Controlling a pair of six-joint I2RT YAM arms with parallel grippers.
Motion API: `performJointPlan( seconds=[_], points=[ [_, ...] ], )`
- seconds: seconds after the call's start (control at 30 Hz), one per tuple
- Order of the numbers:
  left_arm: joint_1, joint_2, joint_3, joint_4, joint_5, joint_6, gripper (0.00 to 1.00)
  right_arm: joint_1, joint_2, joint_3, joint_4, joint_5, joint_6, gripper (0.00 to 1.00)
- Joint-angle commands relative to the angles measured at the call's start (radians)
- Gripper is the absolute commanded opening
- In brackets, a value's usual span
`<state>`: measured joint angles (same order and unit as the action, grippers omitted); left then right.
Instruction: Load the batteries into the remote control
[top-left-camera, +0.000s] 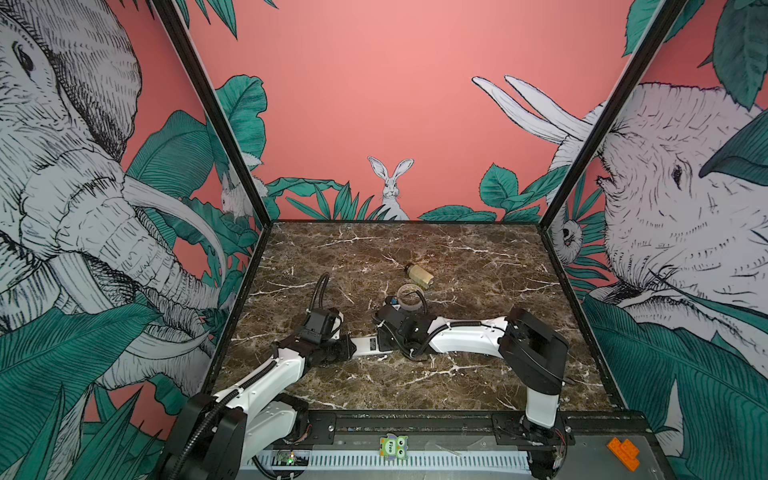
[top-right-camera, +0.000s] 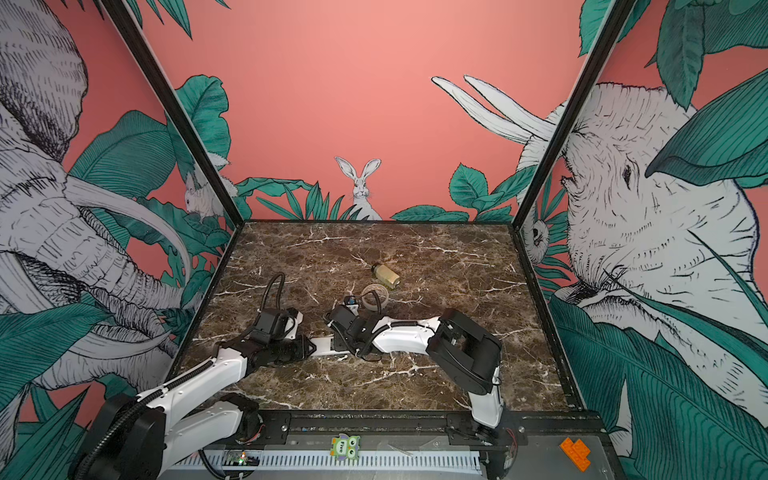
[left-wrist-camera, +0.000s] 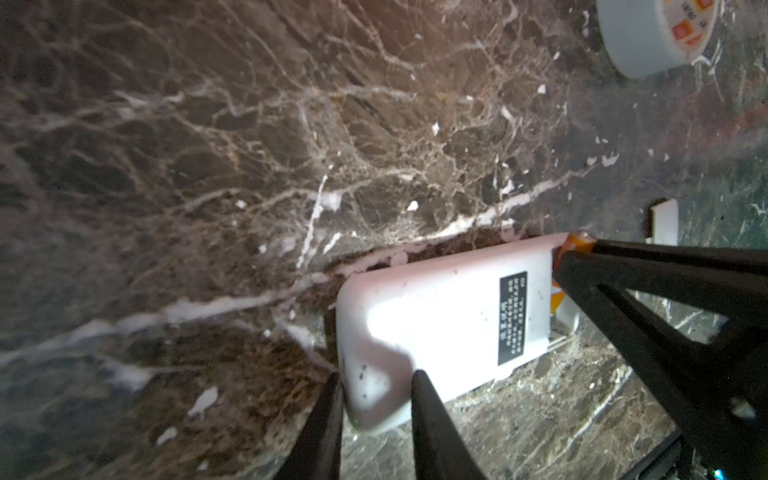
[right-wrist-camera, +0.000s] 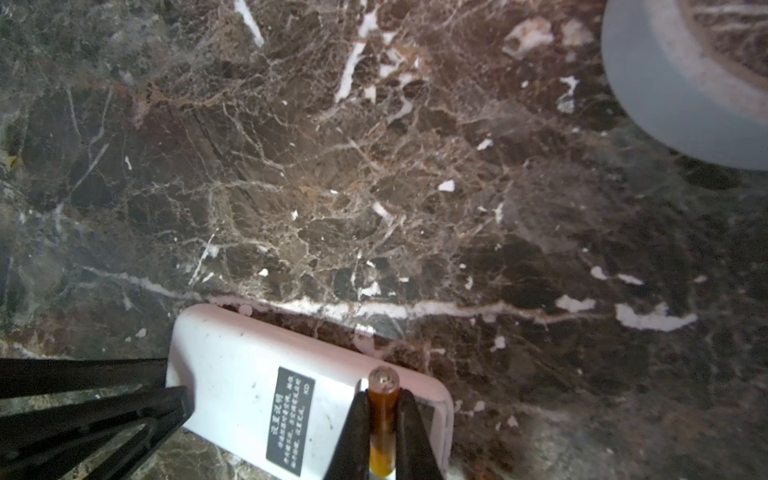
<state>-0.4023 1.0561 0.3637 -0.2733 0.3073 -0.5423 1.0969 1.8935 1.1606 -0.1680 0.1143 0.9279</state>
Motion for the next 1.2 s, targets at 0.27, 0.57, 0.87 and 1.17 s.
performJointPlan(
  seconds=[0.27, 0.57, 0.87, 1.17],
  points=[
    [-0.015, 0.010, -0.057, 0.019, 0.032, -0.010, 0.26, 0.013, -0.016, -0.033, 0.042, -0.017, 0.109, 0.08],
    [-0.015, 0.026, -0.054, 0.018, 0.033, -0.006, 0.26, 0.007, -0.024, -0.049, 0.069, -0.048, 0.112, 0.05],
    [-0.015, 0.045, -0.049, 0.023, 0.038, -0.001, 0.27, -0.001, -0.019, -0.050, 0.078, -0.082, 0.106, 0.03],
    [-0.015, 0.044, -0.049, 0.019, 0.039, -0.001, 0.27, -0.006, -0.022, -0.049, 0.061, -0.092, 0.100, 0.01]
  ],
)
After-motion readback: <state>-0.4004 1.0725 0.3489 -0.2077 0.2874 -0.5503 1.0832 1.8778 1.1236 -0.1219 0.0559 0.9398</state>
